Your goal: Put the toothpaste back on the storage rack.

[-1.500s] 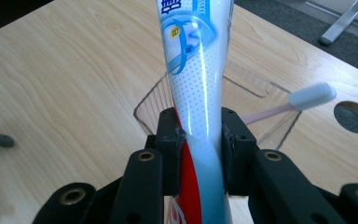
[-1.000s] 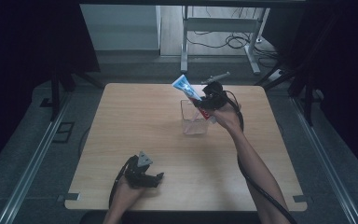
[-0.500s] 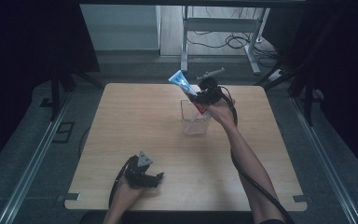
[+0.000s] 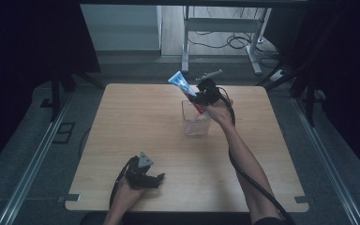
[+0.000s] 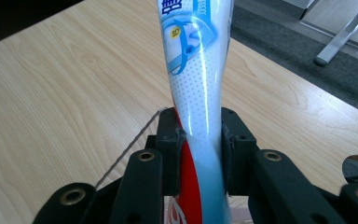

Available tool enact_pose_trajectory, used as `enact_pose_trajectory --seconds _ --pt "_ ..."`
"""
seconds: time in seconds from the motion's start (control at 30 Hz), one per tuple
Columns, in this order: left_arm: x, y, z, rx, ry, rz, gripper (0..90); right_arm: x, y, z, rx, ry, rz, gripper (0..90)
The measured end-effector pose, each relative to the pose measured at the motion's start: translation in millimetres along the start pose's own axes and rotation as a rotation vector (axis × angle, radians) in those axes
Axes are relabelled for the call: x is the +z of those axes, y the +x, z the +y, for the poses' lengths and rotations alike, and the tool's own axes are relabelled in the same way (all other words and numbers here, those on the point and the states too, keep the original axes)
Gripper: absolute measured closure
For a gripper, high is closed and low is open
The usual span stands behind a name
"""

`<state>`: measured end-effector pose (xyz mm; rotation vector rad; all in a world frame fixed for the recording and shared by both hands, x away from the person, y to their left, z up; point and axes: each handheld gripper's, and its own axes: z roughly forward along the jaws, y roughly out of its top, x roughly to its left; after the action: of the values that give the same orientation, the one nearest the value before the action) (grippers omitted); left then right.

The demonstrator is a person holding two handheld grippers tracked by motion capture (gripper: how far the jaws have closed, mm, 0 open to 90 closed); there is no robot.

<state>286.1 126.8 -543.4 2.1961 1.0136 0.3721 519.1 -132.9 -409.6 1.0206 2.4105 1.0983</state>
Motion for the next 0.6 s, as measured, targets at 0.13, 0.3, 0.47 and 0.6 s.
enact_pose_trajectory --seconds 0.13,0.3,0.47,0.6 --pt "-0.1 0.0 0.0 0.000 0.001 0.000 13.7 4.1 -1.1 -2.8 -0.002 0.001 0.004 72.1" --pt "-0.1 0.1 0.0 0.000 0.001 -0.001 13.7 8.1 0.2 -6.2 -0.009 0.002 0.011 72.0" --pt "-0.1 0.1 0.0 0.000 0.001 -0.001 13.7 11.0 2.4 -9.3 -0.018 -0.002 0.021 71.7" --pt "0.0 0.0 0.0 0.000 0.001 -0.001 13.7 10.7 3.2 -10.7 -0.015 -0.006 0.017 71.4"
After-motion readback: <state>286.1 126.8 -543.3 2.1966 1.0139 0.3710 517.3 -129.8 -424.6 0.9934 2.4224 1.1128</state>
